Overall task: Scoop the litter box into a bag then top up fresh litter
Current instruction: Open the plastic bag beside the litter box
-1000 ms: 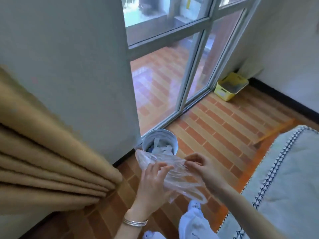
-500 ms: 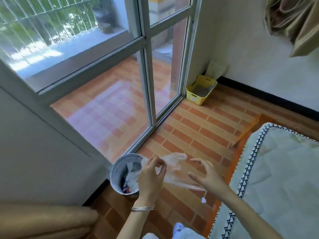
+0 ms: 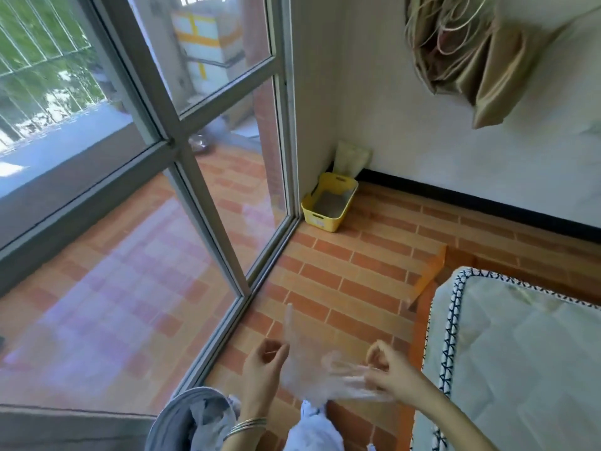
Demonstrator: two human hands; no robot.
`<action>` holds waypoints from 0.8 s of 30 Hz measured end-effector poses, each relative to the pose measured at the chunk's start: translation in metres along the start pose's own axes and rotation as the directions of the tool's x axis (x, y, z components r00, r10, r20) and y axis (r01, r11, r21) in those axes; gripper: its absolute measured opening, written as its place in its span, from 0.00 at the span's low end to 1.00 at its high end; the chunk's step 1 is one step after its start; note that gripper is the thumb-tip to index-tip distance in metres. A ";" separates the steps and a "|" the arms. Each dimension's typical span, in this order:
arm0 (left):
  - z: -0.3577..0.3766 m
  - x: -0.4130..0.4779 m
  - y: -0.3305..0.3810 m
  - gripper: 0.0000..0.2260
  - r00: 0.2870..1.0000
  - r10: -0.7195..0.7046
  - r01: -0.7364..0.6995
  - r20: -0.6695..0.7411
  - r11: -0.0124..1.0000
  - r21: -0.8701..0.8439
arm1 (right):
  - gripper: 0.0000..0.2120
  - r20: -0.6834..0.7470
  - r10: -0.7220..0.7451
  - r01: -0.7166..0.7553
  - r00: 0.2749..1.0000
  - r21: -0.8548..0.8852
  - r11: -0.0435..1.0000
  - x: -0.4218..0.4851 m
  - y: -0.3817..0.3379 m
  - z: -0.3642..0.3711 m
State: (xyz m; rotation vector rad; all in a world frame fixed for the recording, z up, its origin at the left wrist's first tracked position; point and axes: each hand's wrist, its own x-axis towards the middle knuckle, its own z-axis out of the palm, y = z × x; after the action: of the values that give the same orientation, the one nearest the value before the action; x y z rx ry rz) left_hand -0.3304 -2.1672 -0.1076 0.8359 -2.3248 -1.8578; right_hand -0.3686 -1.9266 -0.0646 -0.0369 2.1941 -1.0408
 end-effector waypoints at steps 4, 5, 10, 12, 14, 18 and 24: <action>0.027 0.074 0.040 0.09 0.997 0.024 -0.023 0.069 1.000 -0.010 | 0.05 -0.034 -0.040 0.036 0.999 -0.092 0.995 0.048 -0.033 -0.060; 0.035 0.092 0.055 0.12 0.995 0.054 -0.054 0.086 0.999 -0.008 | 0.06 -0.055 -0.048 0.042 0.997 -0.101 0.994 0.063 -0.040 -0.075; 0.077 0.169 0.108 0.24 0.964 0.145 -0.172 0.223 0.979 0.109 | 0.06 -0.107 -0.096 0.079 0.990 -0.156 0.985 0.120 -0.060 -0.138; 0.097 0.189 0.124 0.27 0.944 0.173 -0.221 0.281 0.964 0.148 | 0.07 -0.099 -0.100 0.083 0.990 -0.161 0.983 0.141 -0.064 -0.157; 0.121 0.211 0.136 0.27 0.930 0.187 -0.253 0.318 0.950 0.183 | 0.09 -0.111 -0.104 0.087 0.988 -0.153 0.984 0.165 -0.063 -0.180; 0.174 0.248 0.158 0.12 0.925 0.236 -0.314 0.297 0.915 0.252 | 0.13 -0.109 -0.140 0.119 0.984 -0.180 0.977 0.212 -0.053 -0.233; 0.248 0.307 0.193 0.20 0.939 0.240 -0.324 0.248 0.863 0.389 | 0.08 -0.162 -0.125 0.092 0.979 -0.198 0.976 0.286 -0.033 -0.350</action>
State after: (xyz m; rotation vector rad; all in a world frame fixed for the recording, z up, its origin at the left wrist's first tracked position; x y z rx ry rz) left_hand -0.7550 -2.0554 -0.0875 0.3087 -2.8438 -1.3856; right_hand -0.8034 -1.8015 -0.0559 -0.1599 2.4691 -0.9195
